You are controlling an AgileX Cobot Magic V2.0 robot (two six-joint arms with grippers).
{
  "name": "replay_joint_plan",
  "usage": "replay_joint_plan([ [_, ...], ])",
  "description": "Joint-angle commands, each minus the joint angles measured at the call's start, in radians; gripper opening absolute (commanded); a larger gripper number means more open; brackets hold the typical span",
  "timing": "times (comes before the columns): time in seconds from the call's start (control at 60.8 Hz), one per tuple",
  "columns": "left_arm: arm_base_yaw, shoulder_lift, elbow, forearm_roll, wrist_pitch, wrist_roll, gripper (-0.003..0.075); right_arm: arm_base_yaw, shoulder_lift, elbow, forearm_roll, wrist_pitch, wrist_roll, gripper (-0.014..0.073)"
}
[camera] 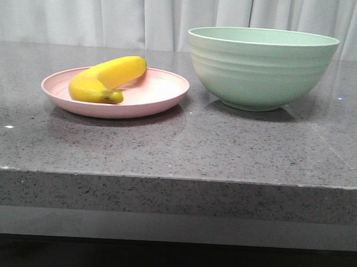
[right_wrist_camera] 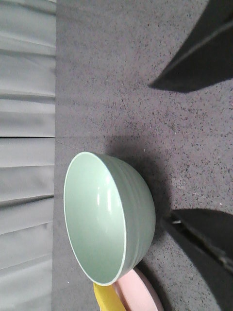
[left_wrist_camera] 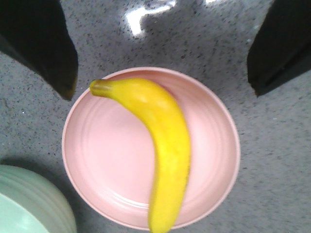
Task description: Transfer banana from pink plate to green bowl
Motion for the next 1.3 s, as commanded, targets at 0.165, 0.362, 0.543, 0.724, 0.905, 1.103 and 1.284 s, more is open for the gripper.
replay_joint_plan([
  [0.165, -0.046, 0.218, -0.224, -0.014, 0.036, -0.031, 0.0689, 0.000, 0.014, -0.039, -0.008, -0.078, -0.001, 0.0524],
  [0.362, -0.046, 0.310, -0.229, 0.024, 0.024, -0.072, 0.0689, 0.000, 0.014, -0.039, -0.008, -0.078, -0.001, 0.0524],
  [0.543, -0.046, 0.357, -0.229, 0.031, -0.007, -0.080, 0.0689, 0.000, 0.014, -0.039, -0.008, -0.078, -0.001, 0.0524],
  [0.724, -0.046, 0.401, -0.229, 0.031, -0.005, -0.080, 0.0689, 0.000, 0.014, -0.039, -0.008, -0.078, -0.001, 0.0524],
  [0.905, -0.046, 0.407, -0.229, 0.031, -0.003, -0.080, 0.0661, 0.000, 0.014, -0.039, -0.008, -0.081, -0.002, 0.0524],
  [1.103, -0.046, 0.407, -0.229, 0.031, 0.003, -0.080, 0.0442, 0.000, 0.014, -0.039, -0.008, -0.084, -0.002, 0.0524],
  [1.284, -0.046, 0.407, -0.229, 0.031, 0.003, -0.080, 0.0238, 0.000, 0.014, -0.039, -0.008, -0.085, -0.002, 0.0524],
])
